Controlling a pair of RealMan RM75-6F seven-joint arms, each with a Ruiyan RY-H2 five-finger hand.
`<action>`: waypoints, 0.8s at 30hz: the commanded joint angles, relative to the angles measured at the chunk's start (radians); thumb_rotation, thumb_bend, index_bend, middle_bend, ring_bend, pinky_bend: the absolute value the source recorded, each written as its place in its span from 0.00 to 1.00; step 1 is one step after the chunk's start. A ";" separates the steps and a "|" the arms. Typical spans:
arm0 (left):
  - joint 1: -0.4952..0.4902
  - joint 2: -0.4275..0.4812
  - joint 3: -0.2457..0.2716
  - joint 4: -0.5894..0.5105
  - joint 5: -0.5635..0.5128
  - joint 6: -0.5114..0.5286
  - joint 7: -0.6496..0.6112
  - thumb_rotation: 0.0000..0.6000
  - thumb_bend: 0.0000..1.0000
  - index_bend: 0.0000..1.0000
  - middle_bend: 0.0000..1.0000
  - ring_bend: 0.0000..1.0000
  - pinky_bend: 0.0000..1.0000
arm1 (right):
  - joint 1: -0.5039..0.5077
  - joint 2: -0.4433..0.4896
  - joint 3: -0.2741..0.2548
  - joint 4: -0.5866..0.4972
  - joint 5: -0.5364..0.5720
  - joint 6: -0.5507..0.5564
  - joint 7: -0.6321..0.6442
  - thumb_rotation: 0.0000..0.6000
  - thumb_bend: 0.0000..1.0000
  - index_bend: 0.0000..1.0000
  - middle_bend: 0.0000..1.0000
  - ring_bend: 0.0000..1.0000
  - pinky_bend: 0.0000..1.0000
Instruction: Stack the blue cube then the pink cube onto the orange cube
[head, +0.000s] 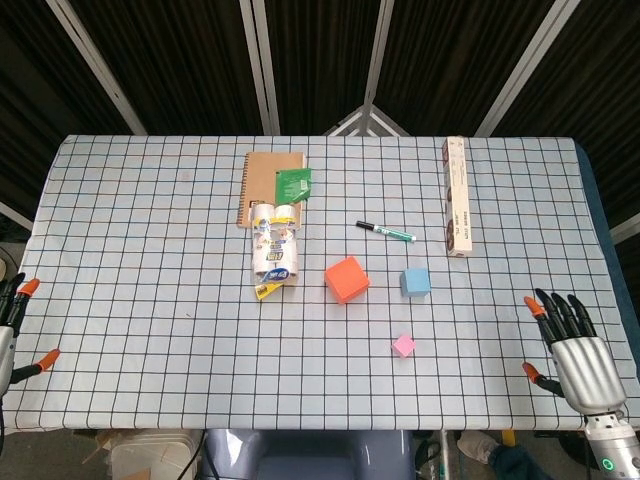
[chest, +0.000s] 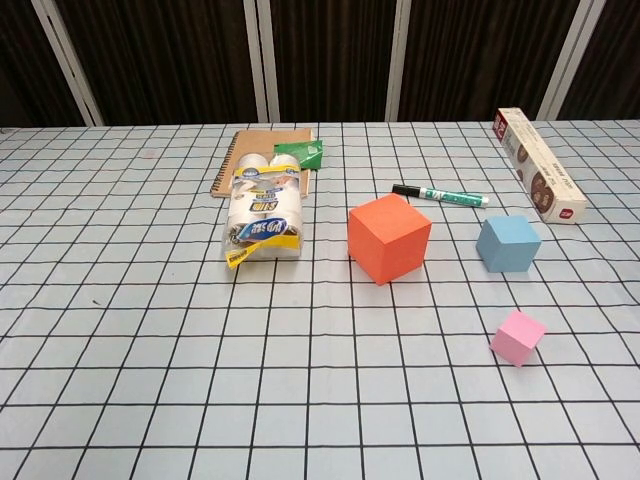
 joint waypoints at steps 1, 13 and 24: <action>0.002 -0.004 -0.003 -0.002 -0.006 0.003 0.011 1.00 0.11 0.03 0.00 0.00 0.00 | 0.079 0.000 0.018 0.001 -0.037 -0.080 -0.002 1.00 0.26 0.00 0.00 0.00 0.00; -0.010 -0.029 -0.027 -0.010 -0.062 -0.017 0.080 1.00 0.12 0.03 0.00 0.00 0.00 | 0.285 0.022 0.103 -0.060 0.174 -0.433 0.012 1.00 0.26 0.00 0.00 0.00 0.00; -0.006 -0.019 -0.047 -0.008 -0.104 -0.019 0.057 1.00 0.12 0.03 0.00 0.00 0.00 | 0.423 -0.027 0.180 -0.079 0.413 -0.612 -0.088 1.00 0.26 0.02 0.00 0.00 0.00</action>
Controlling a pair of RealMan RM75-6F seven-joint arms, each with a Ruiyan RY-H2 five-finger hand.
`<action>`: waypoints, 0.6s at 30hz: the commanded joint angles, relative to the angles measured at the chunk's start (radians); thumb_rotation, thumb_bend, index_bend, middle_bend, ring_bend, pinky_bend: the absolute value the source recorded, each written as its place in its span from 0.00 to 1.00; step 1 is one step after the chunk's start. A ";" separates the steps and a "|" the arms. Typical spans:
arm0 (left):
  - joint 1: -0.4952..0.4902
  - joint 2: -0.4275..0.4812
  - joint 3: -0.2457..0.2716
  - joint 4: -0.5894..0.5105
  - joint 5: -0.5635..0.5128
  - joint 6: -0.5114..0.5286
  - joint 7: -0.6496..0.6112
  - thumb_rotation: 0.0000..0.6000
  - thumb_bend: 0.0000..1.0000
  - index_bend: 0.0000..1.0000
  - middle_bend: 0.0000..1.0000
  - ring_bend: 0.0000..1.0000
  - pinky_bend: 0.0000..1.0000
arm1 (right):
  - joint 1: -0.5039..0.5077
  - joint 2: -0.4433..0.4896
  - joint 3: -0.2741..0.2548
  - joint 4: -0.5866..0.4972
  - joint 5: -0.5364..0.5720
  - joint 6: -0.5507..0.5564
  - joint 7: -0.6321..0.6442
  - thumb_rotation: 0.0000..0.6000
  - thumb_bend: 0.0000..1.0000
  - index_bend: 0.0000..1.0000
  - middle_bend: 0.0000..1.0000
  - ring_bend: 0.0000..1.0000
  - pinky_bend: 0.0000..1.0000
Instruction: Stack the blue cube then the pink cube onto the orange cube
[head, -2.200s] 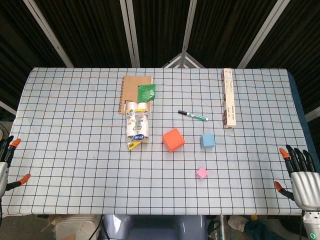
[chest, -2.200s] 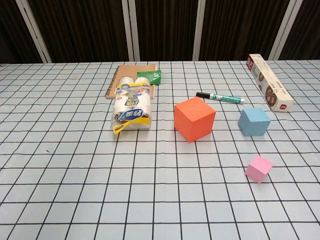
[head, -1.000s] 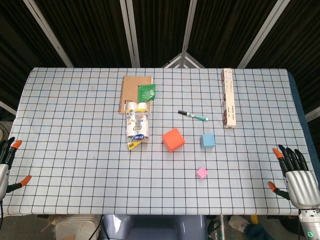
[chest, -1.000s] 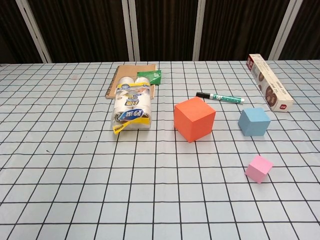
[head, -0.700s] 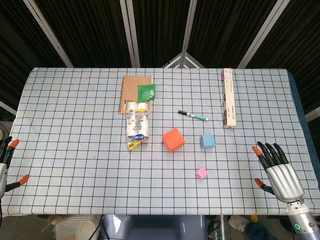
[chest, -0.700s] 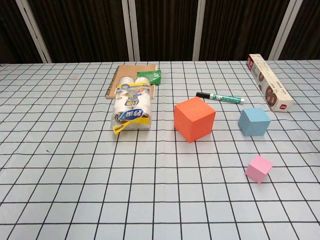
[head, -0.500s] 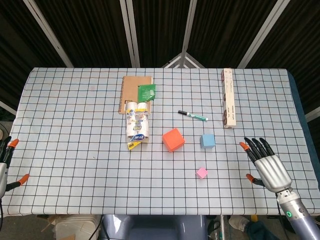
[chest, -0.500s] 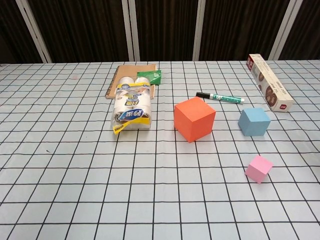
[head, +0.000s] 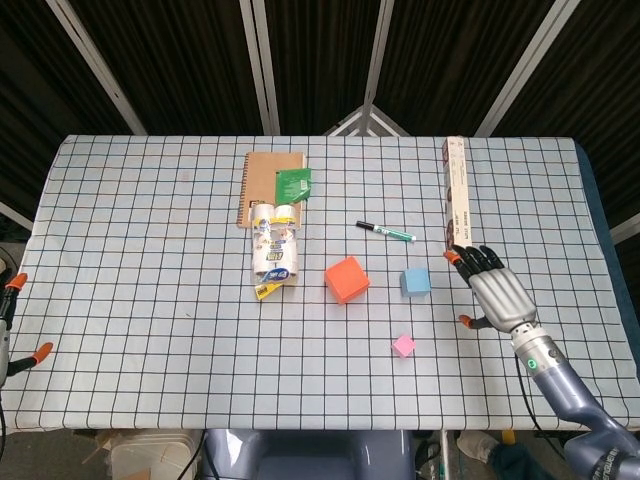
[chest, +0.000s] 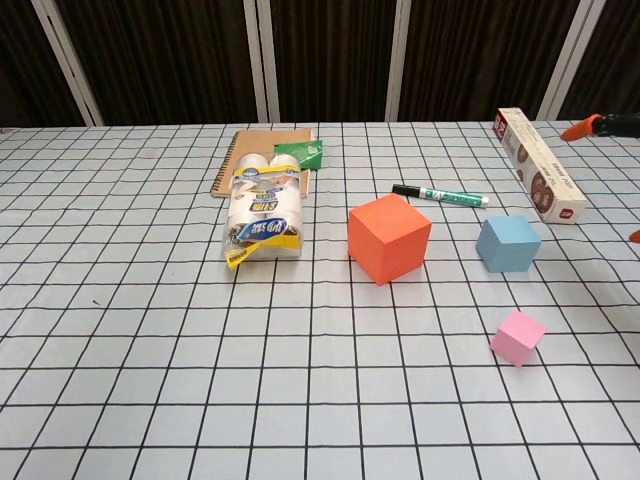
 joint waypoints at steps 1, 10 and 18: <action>-0.001 0.004 -0.006 0.002 -0.012 -0.006 -0.008 1.00 0.12 0.03 0.00 0.00 0.00 | 0.047 -0.024 0.026 -0.004 0.085 -0.051 -0.041 1.00 0.26 0.02 0.00 0.00 0.00; -0.007 0.004 -0.016 0.004 -0.039 -0.019 -0.005 1.00 0.12 0.03 0.00 0.00 0.00 | 0.123 -0.100 0.030 0.026 0.271 -0.109 -0.113 1.00 0.26 0.09 0.00 0.00 0.00; -0.014 0.007 -0.030 0.009 -0.068 -0.035 -0.011 1.00 0.12 0.03 0.00 0.00 0.00 | 0.190 -0.170 0.024 0.028 0.402 -0.080 -0.238 1.00 0.26 0.19 0.00 0.00 0.00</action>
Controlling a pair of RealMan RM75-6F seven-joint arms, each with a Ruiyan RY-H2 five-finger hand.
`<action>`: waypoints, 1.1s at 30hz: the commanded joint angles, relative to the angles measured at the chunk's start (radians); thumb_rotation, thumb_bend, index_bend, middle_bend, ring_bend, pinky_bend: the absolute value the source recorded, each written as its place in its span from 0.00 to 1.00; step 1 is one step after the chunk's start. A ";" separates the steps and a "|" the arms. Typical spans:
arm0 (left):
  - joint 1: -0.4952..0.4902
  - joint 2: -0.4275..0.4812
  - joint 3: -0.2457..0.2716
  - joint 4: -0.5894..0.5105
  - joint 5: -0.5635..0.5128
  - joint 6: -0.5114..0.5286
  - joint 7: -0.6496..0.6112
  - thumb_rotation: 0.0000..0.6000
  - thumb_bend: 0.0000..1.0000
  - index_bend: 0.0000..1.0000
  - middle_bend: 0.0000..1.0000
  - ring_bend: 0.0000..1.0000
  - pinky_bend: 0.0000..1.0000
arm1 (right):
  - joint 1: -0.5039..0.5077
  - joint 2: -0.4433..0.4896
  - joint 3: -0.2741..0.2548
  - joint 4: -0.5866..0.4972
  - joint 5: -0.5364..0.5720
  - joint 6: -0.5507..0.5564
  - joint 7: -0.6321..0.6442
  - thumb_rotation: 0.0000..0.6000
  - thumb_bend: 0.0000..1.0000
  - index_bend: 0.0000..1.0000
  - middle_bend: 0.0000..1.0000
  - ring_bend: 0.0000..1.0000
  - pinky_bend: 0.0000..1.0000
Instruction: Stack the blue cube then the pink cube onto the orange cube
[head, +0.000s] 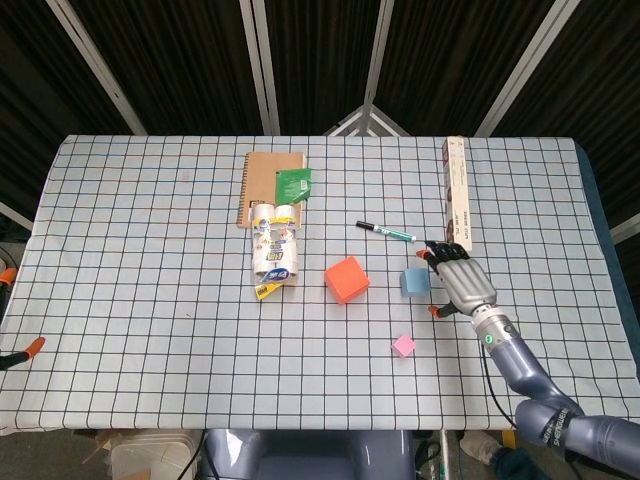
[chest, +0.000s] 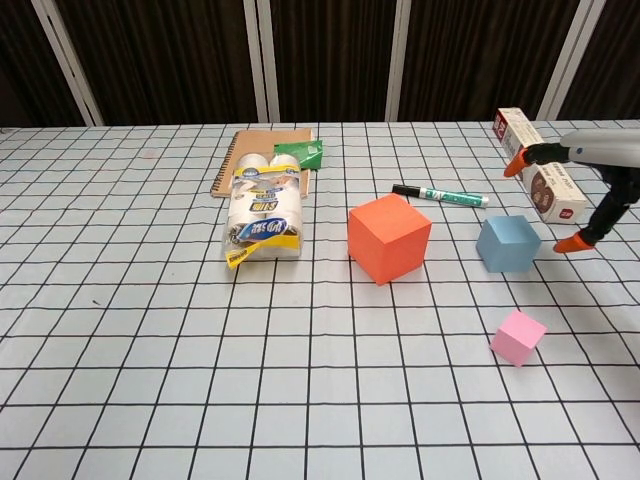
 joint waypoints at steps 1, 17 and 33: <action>-0.003 0.003 -0.004 0.002 -0.007 -0.006 -0.003 1.00 0.12 0.03 0.00 0.00 0.00 | 0.035 -0.035 -0.001 0.003 0.053 0.018 -0.053 1.00 0.26 0.20 0.00 0.00 0.00; -0.009 0.013 -0.010 0.008 -0.034 -0.027 -0.019 1.00 0.12 0.03 0.00 0.00 0.00 | 0.135 -0.118 -0.005 0.092 0.262 0.044 -0.164 1.00 0.26 0.28 0.00 0.00 0.00; -0.015 0.011 -0.010 0.007 -0.048 -0.036 -0.003 1.00 0.12 0.04 0.00 0.00 0.00 | 0.150 -0.156 -0.043 0.126 0.312 0.059 -0.174 1.00 0.26 0.32 0.00 0.00 0.00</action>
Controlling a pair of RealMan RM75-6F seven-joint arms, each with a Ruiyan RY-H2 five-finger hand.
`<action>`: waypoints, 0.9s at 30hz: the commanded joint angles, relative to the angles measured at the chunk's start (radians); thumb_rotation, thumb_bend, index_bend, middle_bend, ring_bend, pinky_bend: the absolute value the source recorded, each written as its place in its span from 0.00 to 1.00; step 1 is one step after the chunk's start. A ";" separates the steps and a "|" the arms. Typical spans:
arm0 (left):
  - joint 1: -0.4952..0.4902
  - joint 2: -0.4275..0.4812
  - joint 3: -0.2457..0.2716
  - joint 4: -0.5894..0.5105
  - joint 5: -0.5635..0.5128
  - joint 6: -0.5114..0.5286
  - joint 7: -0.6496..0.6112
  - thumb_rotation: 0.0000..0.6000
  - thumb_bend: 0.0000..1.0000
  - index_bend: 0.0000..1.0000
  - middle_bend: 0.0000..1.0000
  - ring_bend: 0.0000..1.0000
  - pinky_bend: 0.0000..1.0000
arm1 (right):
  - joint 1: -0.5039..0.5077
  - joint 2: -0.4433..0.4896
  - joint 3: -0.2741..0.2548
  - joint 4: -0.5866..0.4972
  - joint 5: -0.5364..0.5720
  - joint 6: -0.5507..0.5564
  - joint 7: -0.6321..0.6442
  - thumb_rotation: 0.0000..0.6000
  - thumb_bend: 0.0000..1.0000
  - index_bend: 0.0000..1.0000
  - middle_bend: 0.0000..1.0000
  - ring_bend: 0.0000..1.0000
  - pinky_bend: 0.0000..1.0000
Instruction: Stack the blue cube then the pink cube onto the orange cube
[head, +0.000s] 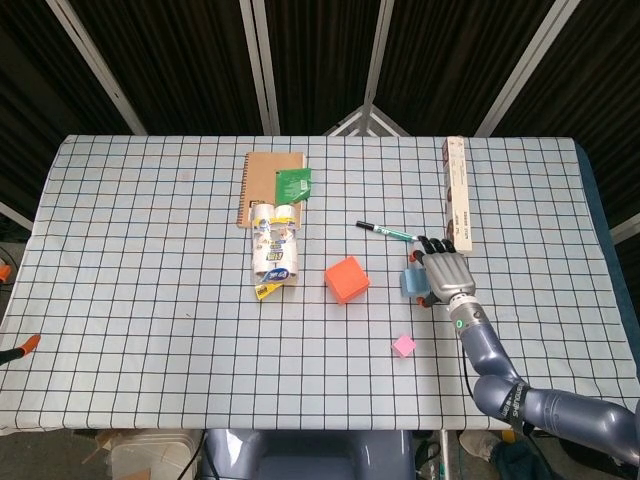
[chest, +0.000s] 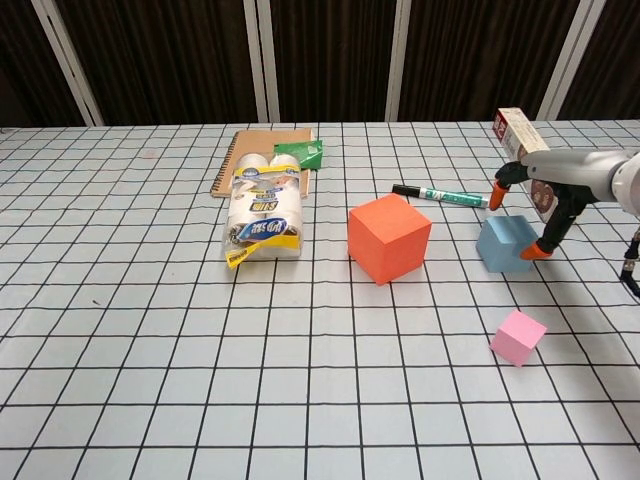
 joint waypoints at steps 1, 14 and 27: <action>0.000 0.000 -0.001 0.000 -0.002 0.001 0.001 1.00 0.12 0.04 0.00 0.00 0.00 | 0.001 -0.004 -0.001 0.005 0.000 0.000 0.005 1.00 0.26 0.33 0.00 0.00 0.00; -0.004 -0.001 -0.001 0.000 -0.008 -0.003 0.004 1.00 0.12 0.05 0.00 0.00 0.00 | 0.010 -0.030 0.003 0.047 -0.015 0.028 0.015 1.00 0.28 0.41 0.00 0.00 0.00; -0.005 -0.004 0.001 -0.003 -0.009 -0.002 0.015 1.00 0.12 0.05 0.00 0.00 0.00 | 0.009 -0.023 -0.005 0.054 -0.013 0.020 0.018 1.00 0.30 0.42 0.00 0.00 0.00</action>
